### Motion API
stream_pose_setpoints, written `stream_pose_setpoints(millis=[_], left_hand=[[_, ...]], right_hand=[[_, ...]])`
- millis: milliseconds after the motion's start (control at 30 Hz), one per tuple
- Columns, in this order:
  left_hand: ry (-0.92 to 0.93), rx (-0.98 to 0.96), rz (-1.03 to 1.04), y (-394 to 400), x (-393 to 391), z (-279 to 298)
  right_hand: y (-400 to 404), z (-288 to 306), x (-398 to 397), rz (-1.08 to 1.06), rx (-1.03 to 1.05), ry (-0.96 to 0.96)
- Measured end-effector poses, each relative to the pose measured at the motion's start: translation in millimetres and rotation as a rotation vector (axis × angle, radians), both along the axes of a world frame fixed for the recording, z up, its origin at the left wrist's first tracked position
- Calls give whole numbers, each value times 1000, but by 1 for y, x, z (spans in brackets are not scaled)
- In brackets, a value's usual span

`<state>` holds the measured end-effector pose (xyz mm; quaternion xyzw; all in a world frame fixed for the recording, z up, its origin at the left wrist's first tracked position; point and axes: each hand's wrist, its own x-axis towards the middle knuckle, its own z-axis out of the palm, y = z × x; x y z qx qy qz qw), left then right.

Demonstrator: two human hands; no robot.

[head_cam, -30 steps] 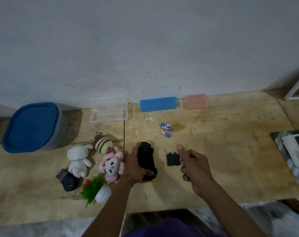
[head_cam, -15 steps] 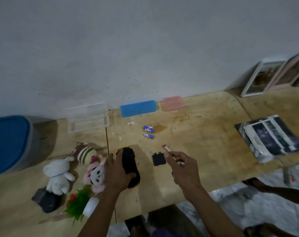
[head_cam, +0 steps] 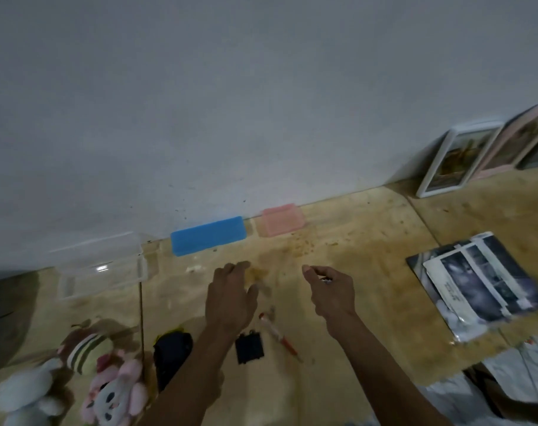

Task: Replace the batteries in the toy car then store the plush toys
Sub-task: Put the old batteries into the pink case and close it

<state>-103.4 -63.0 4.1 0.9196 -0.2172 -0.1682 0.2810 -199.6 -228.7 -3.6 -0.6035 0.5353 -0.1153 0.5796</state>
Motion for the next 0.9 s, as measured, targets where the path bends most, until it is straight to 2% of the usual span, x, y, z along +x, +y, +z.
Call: stream_pose_setpoints(millis=[167, 300, 533, 733, 900], left_hand=[[-86, 218, -41, -74, 36, -11], [-109, 305, -17, -111, 64, -31], [-153, 436, -69, -146, 96, -59], [-160, 383, -75, -146, 100, -82], [-175, 400, -98, -142, 101, -86]], right_hand=[[-45, -34, 64, 59, 74, 91], [-61, -50, 101, 116, 139, 119], [-67, -57, 131, -5, 277, 110], [-71, -60, 137, -39, 427, 96], [-69, -54, 132, -16, 433, 87]])
